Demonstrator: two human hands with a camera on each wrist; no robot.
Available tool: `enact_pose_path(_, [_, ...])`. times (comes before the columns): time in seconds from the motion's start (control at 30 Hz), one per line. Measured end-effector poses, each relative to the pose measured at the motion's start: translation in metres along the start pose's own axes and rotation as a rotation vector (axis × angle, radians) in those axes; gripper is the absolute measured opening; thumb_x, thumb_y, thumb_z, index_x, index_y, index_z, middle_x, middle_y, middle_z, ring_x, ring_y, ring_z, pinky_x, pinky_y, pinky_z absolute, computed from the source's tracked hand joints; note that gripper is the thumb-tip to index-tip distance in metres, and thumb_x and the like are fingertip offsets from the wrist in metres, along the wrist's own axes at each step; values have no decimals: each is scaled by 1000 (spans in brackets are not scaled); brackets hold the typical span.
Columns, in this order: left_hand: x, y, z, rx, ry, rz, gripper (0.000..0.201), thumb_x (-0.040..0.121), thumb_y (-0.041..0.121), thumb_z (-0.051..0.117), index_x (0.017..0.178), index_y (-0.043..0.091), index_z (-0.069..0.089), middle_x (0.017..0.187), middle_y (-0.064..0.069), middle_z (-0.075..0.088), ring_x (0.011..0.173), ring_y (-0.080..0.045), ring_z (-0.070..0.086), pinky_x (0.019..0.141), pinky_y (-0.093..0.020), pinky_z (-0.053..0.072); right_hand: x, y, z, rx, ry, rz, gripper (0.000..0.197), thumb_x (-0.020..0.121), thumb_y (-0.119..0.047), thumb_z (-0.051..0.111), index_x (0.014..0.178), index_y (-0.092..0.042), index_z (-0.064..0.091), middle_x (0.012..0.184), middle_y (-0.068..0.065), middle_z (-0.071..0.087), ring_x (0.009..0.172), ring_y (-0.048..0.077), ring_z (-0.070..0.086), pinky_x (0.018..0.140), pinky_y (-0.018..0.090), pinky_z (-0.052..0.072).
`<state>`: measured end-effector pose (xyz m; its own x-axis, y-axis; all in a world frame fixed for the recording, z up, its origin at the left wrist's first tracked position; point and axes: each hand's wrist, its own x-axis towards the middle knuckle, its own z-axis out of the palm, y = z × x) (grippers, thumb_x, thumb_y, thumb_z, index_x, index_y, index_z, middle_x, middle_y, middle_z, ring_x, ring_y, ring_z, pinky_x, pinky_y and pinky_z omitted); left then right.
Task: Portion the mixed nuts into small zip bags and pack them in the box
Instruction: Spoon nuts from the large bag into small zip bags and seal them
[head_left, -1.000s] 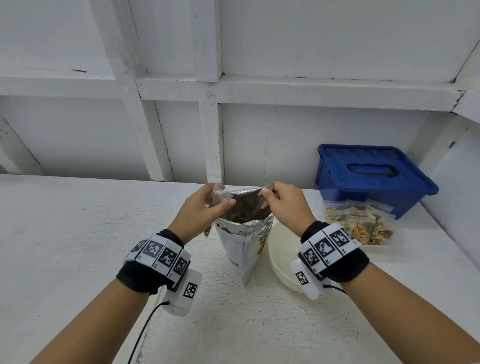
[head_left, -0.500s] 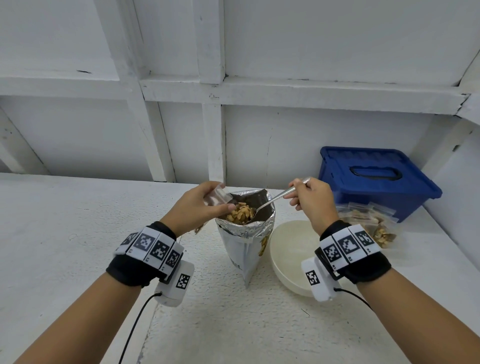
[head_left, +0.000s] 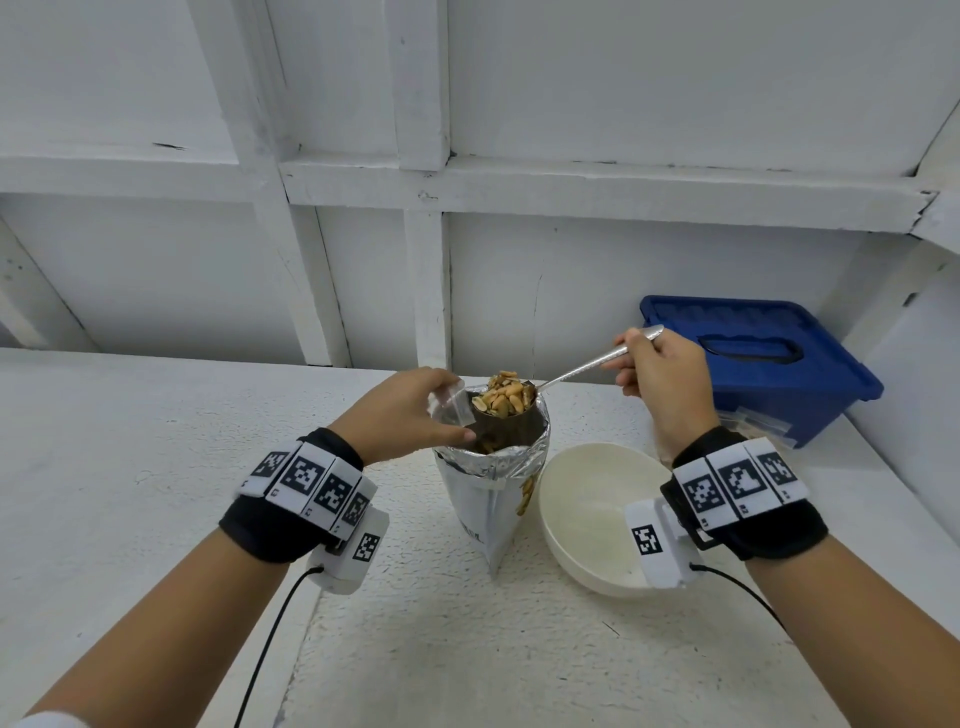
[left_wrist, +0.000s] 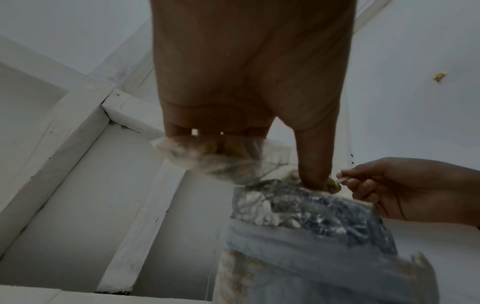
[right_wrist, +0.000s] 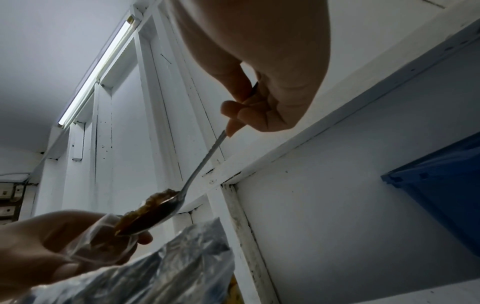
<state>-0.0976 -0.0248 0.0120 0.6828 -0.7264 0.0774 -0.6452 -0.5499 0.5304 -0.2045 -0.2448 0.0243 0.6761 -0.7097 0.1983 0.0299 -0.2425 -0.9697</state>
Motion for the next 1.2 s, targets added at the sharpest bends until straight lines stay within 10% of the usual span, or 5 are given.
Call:
enact_pose_path(0.6, [4,10,12,-156,-28,-35,60,74,38,74,125,16,50,107,3,58,91,-11,56,73,-15,45,-12,-6,23,-27,-115,-60,22,96,-15,44,81,-15,60,69,3,63,47,-2,54,52,14,46])
enact_pose_path(0.93, [-4,5,17,-460,214,-68,37,79,28,71,107,17,50,85,11,57,74,2,54,58,-3,42,-14,-55,38,-143,-206,-519,16,96,-14,48,89,-7,60,70,-12,60,61,-5,60,58,13,49])
enact_pose_path(1.2, [-12,-9,16,-600,319,-98,30,82,26,68,106,16,54,92,3,65,85,-13,63,74,-20,50,-7,-61,26,-81,-85,-596,17,95,-14,49,93,-3,61,73,-8,60,63,-9,60,55,9,47])
